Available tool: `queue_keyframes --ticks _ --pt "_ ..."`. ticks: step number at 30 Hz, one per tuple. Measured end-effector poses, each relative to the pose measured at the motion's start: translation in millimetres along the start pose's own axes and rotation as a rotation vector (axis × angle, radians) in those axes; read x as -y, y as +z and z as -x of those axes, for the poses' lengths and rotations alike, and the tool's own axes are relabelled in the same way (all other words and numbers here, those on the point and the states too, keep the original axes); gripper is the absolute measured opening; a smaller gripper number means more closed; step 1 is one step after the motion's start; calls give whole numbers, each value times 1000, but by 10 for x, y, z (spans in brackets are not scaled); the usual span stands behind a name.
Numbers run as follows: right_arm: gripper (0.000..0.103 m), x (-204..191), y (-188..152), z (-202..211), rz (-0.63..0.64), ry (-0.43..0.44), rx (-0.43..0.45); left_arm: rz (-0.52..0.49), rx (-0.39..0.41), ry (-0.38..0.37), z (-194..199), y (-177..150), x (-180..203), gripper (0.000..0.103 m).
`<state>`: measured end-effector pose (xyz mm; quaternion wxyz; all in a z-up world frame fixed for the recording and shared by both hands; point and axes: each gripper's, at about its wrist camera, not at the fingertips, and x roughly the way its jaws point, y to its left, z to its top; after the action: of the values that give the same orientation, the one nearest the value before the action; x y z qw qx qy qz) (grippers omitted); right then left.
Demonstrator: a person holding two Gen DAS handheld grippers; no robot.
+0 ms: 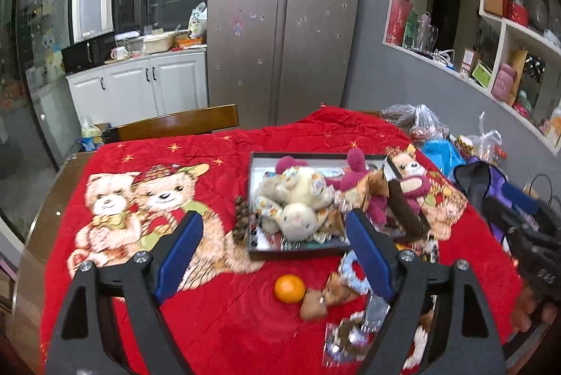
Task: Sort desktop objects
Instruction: 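Withdraw both open tools from the tray back toward the scattered items, then grasp the bagged brown rope toy with the left tool while the right tool grasps the gold-wrapped candy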
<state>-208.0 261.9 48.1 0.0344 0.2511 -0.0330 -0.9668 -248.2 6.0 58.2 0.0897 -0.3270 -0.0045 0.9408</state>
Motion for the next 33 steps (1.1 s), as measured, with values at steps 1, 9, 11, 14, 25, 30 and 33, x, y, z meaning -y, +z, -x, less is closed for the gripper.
queue_keyframes --ticks 1,9,11,14,25,30,33 --pt "89 -23 -18 78 7 2 11 -5 -2 1 76 -86 17 91" --pt "96 -49 -472 609 -50 55 -12 -11 -85 -22 276 -1003 201 102" --pt "96 -83 -664 680 -16 18 -33 -12 -114 -23 256 -1219 247 101" --pt "96 -80 -919 693 -9 2 -89 -28 -148 -34 221 -1458 321 102" --pt "96 93 -1378 668 -95 12 -218 -28 -204 -60 131 -1686 457 101" --pt "96 190 -1403 647 -139 34 -234 -33 -215 -60 68 -1670 485 102" --pt "96 198 -1408 623 -143 39 -240 -31 -217 -62 29 -1655 493 101"
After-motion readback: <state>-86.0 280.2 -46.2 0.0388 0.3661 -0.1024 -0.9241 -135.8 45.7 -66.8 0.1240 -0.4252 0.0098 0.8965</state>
